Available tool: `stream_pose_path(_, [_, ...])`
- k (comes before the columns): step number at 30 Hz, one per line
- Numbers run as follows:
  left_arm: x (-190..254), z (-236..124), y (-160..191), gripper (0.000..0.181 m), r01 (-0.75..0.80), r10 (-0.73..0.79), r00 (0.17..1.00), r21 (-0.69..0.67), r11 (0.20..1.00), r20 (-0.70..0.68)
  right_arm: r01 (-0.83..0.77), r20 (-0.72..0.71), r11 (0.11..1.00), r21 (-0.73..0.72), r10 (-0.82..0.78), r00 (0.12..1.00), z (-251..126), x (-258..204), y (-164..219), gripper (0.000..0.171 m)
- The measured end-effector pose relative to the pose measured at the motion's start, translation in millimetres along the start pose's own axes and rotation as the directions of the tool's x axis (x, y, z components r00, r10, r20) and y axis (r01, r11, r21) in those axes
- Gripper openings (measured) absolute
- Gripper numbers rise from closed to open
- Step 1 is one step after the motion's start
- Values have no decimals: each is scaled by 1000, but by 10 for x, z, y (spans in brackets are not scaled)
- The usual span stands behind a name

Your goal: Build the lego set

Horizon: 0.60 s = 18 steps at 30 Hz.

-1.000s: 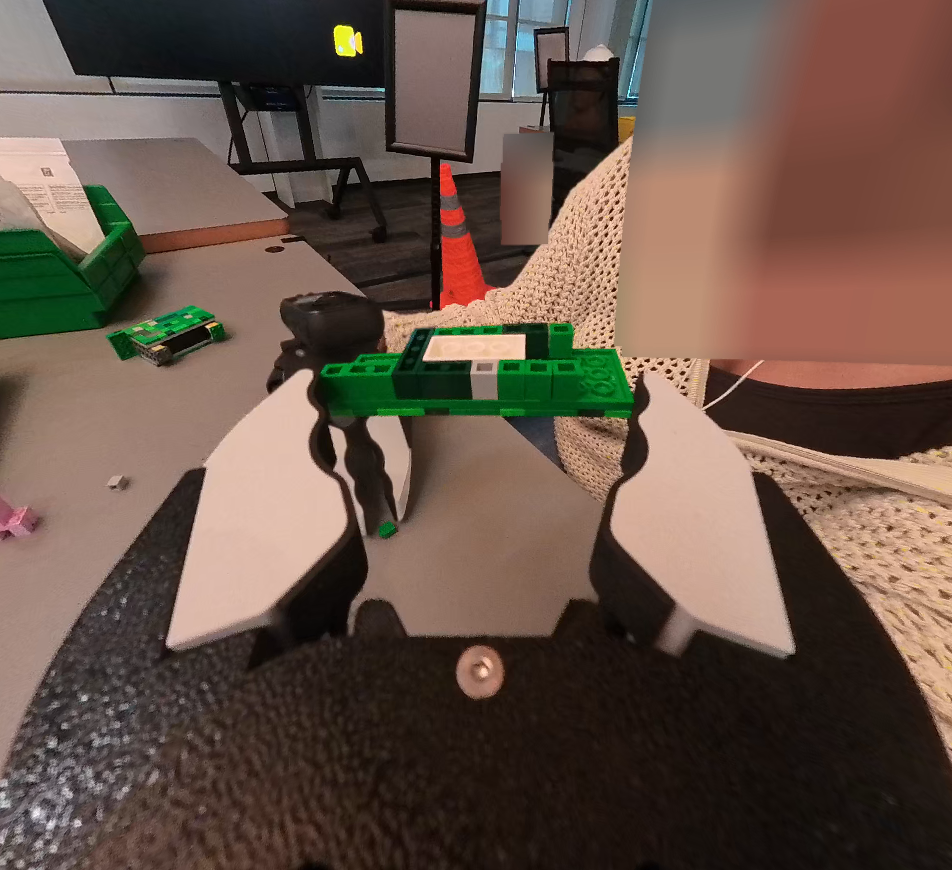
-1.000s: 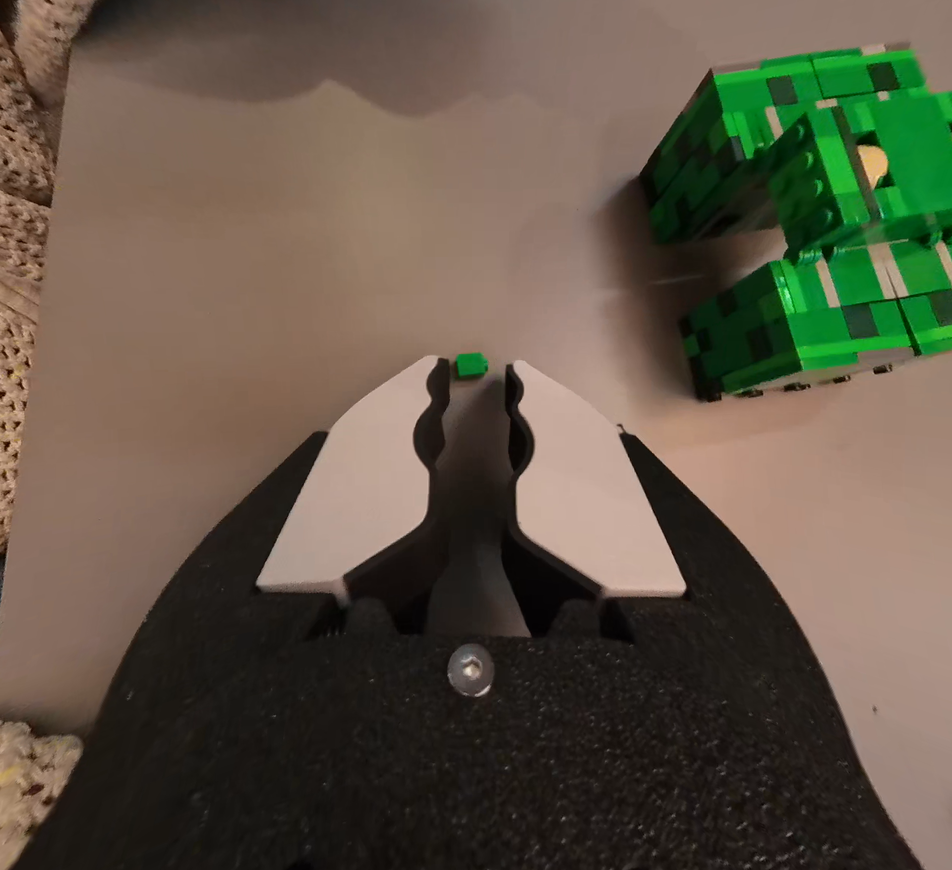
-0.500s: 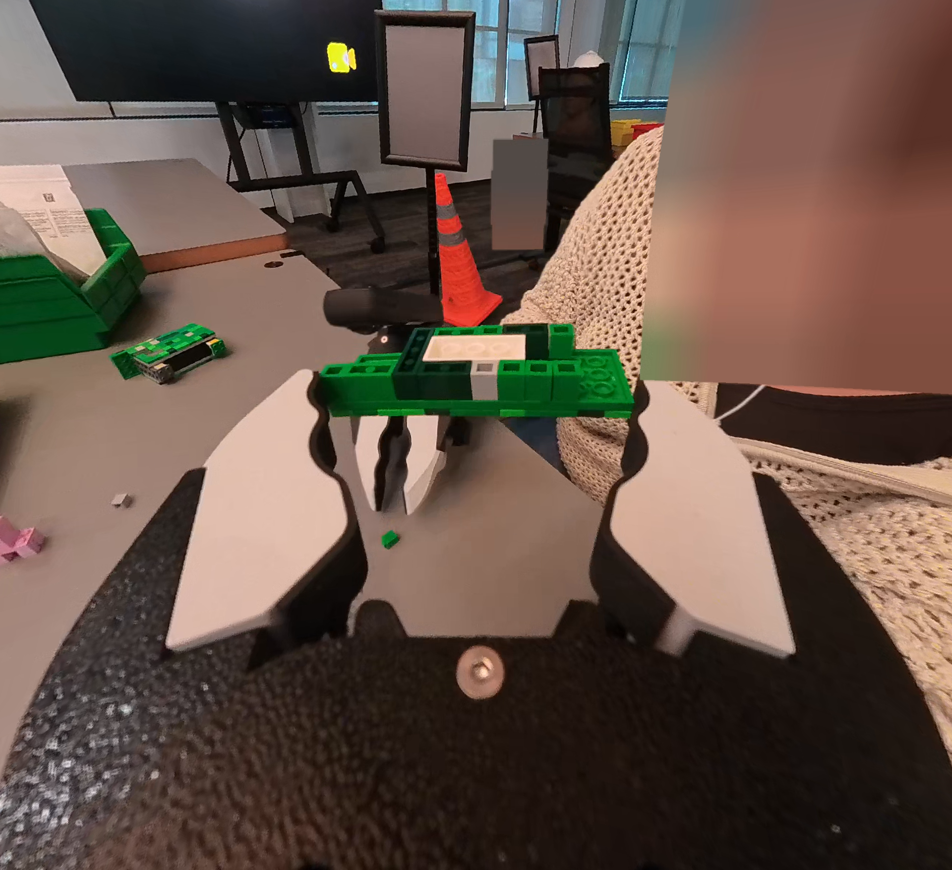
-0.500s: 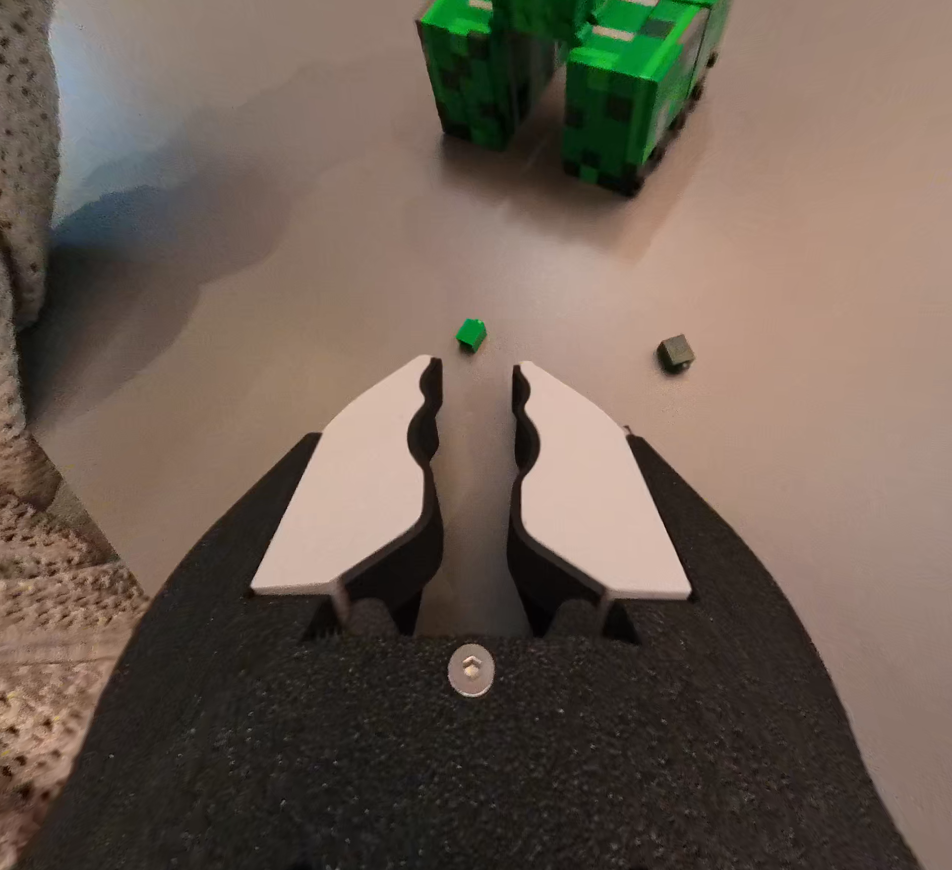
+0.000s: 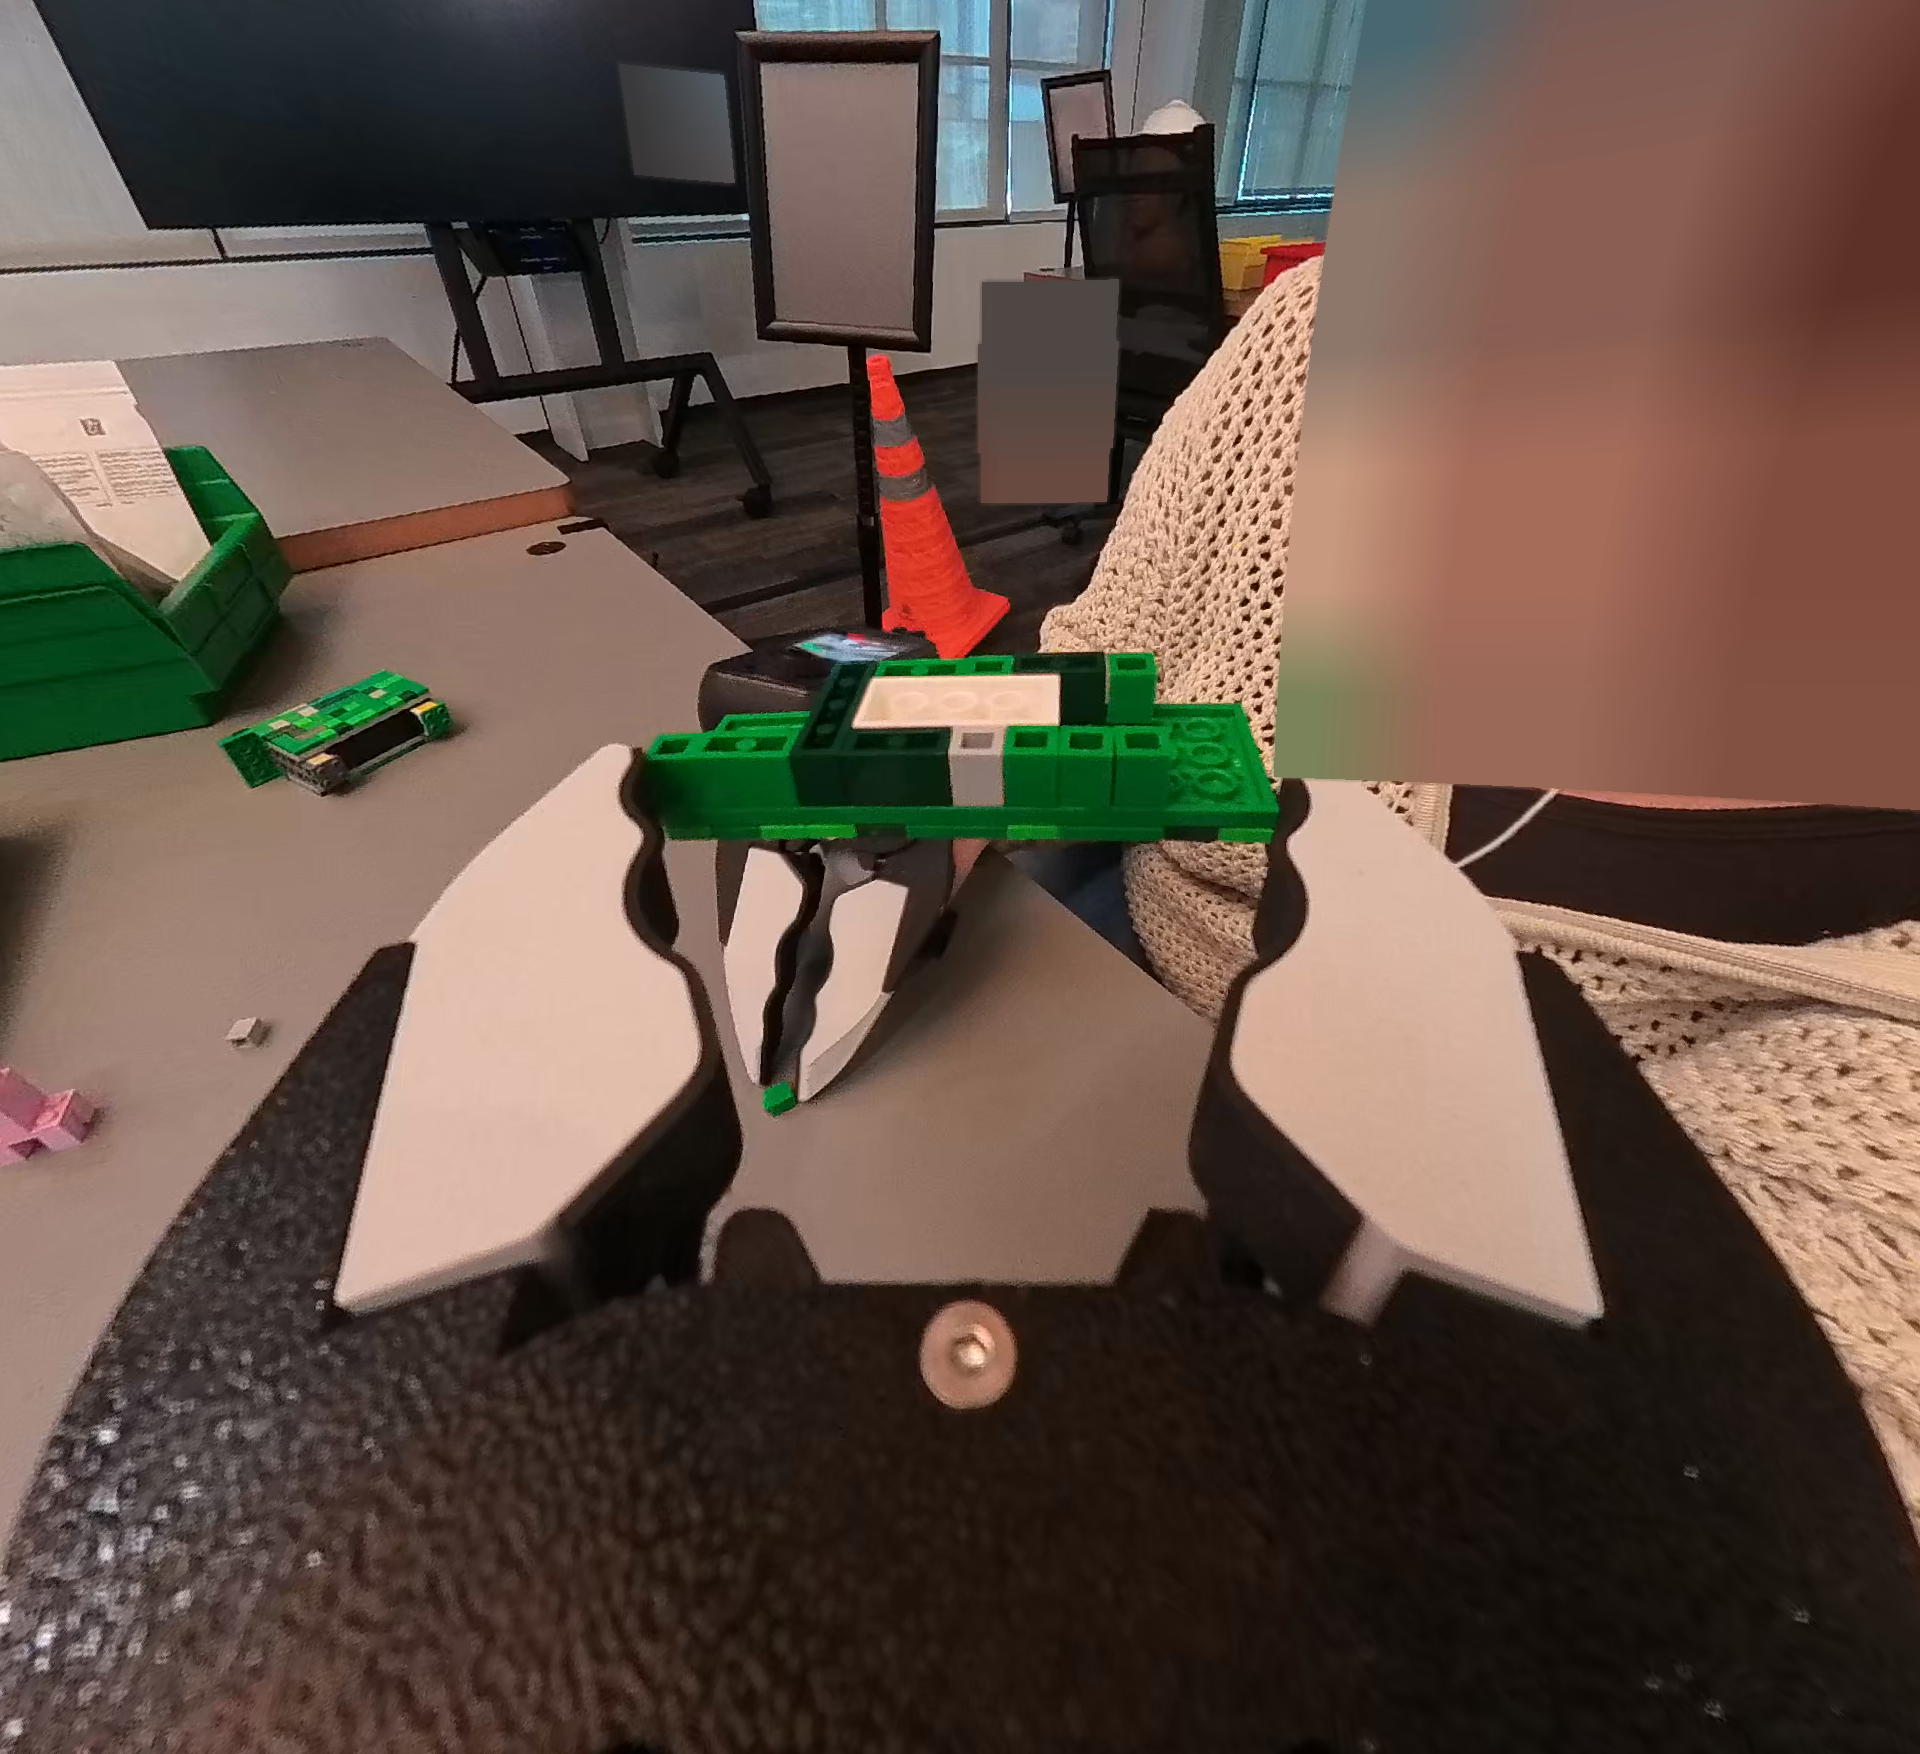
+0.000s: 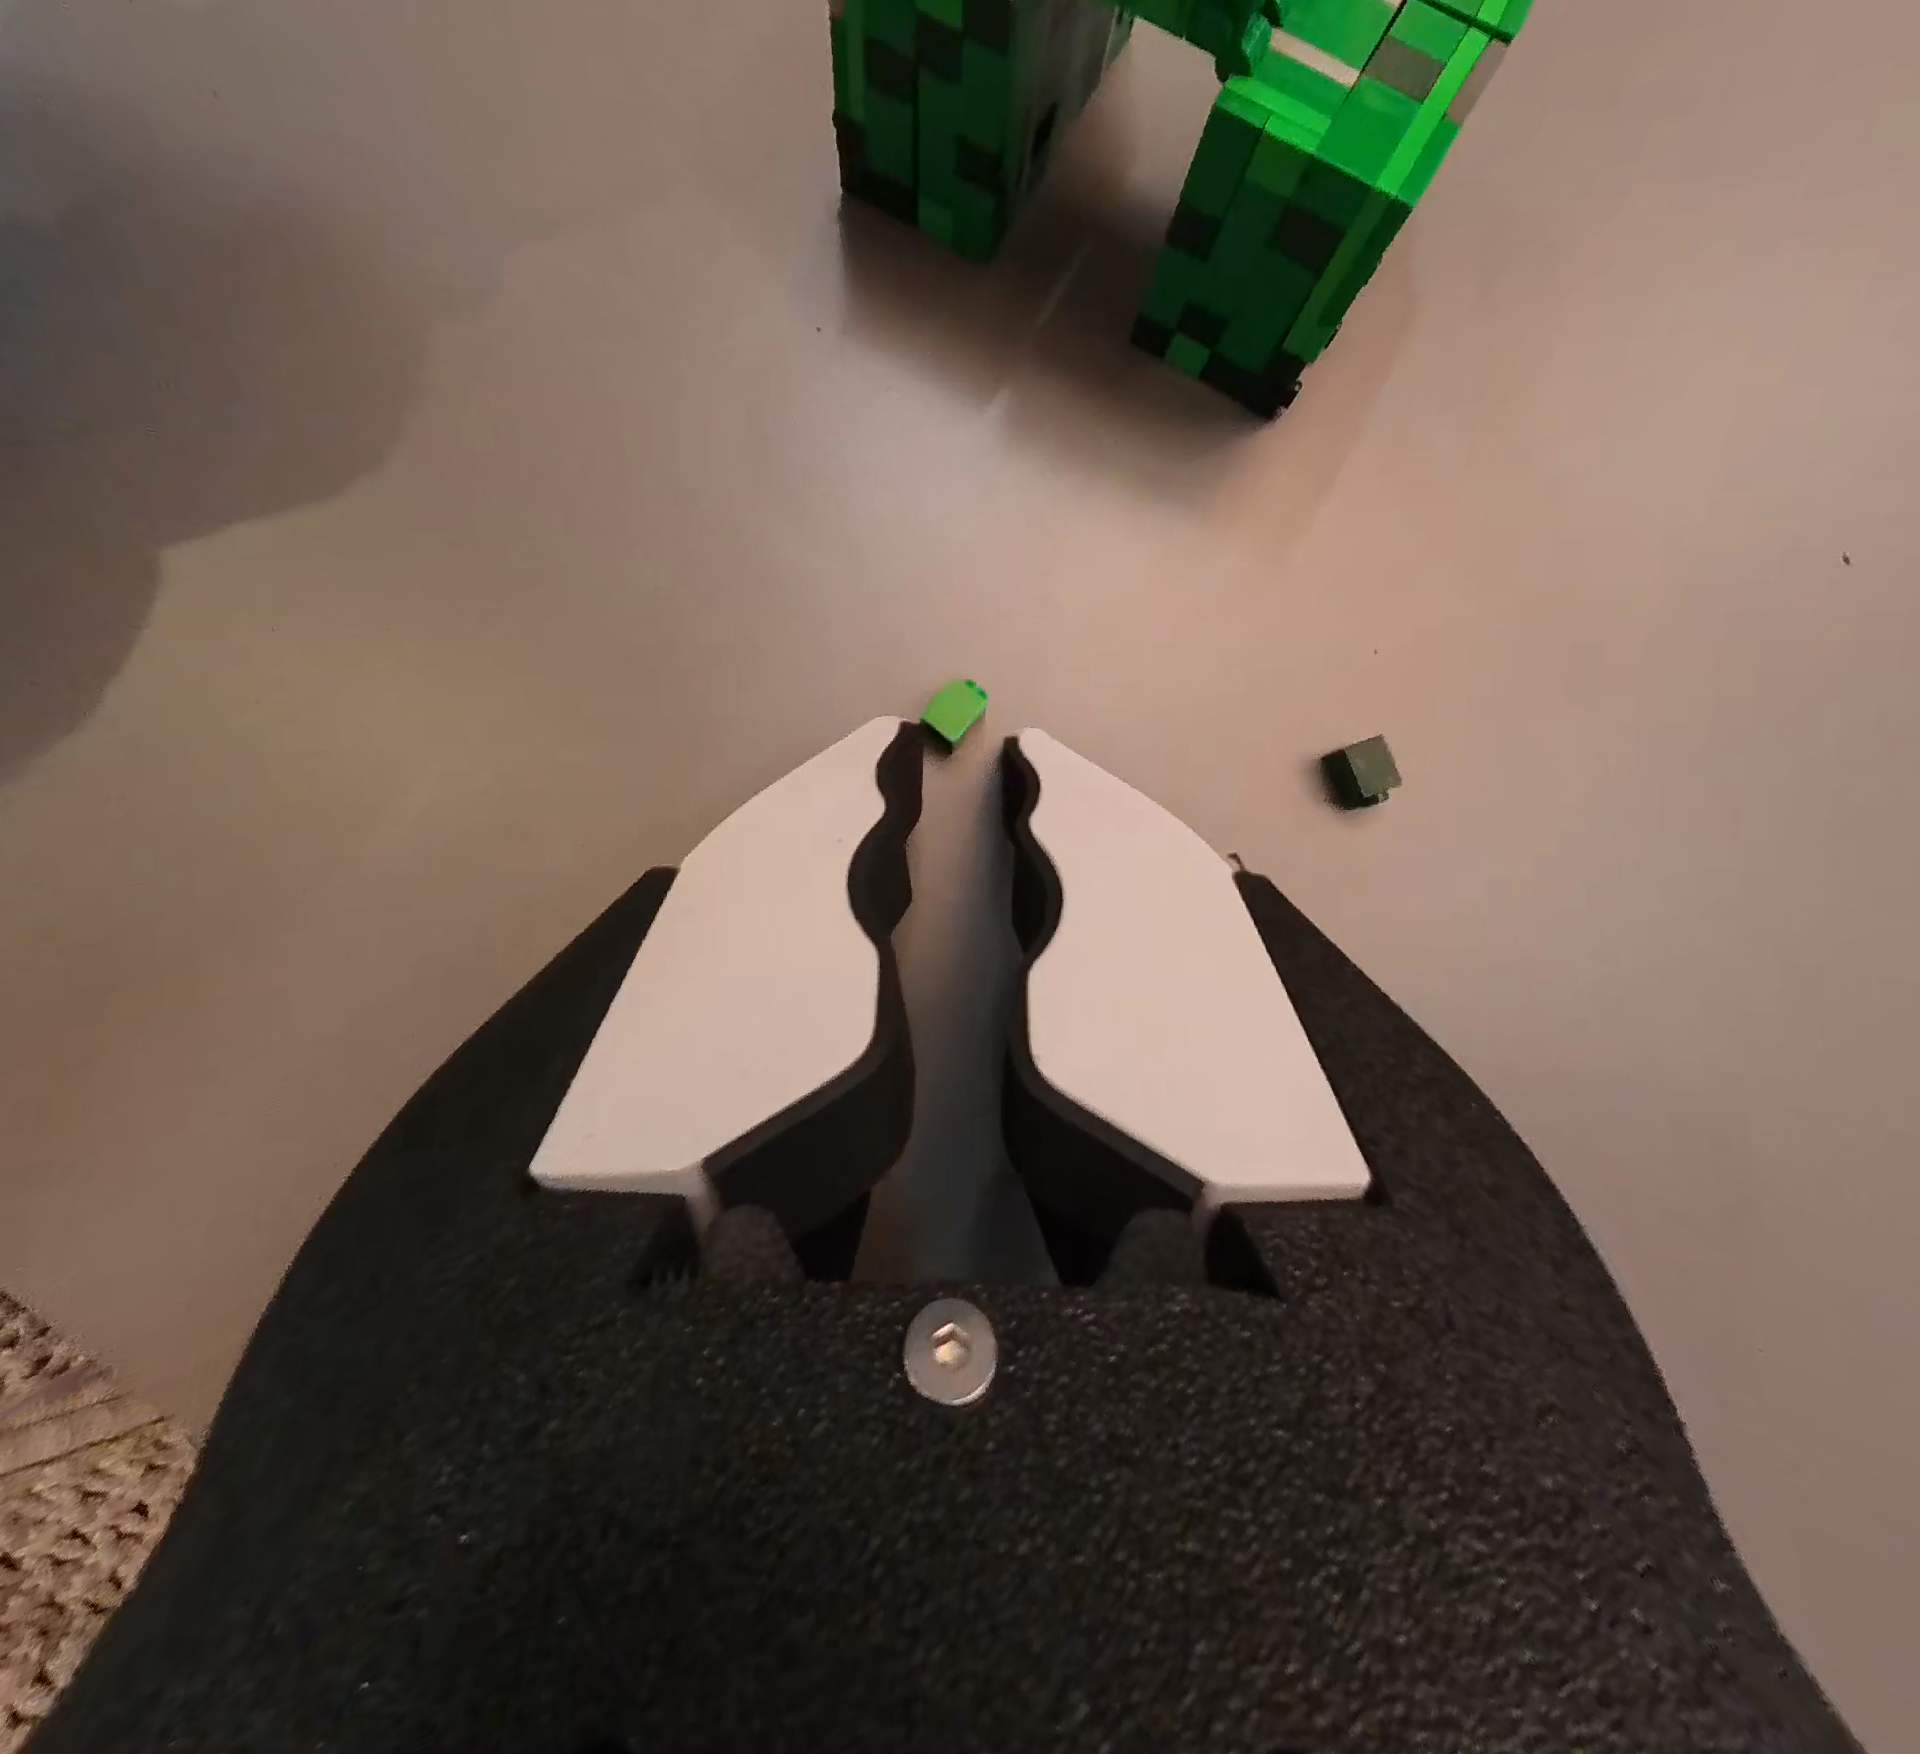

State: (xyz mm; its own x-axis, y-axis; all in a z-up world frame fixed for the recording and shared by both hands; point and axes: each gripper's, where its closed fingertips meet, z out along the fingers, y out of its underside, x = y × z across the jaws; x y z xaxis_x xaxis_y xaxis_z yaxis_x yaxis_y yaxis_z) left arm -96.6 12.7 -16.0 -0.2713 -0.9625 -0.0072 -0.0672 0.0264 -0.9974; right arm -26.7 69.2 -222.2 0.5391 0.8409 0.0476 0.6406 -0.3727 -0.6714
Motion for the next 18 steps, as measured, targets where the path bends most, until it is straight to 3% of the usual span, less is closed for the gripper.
stream_pose_path(1, [-1, 5, 6, 110, 1, -1, 1000, -3, 1000, -2, 0, 1, 1000, 2, 0, 1000, 7, 2, -4, 13])
stream_pose_path(8, [-26, 38, 36, 110, 15, -15, 1000, -14, 1000, -8, 39, -19, 999, 8, -39, 999, 13, 52, 4, 0])
stream_pose_path(18, [-43, 53, 69, 110, 28, -28, 1000, -27, 999, -8, 39, -11, 998, 39, -39, 999, 12, 61, -4, 12])
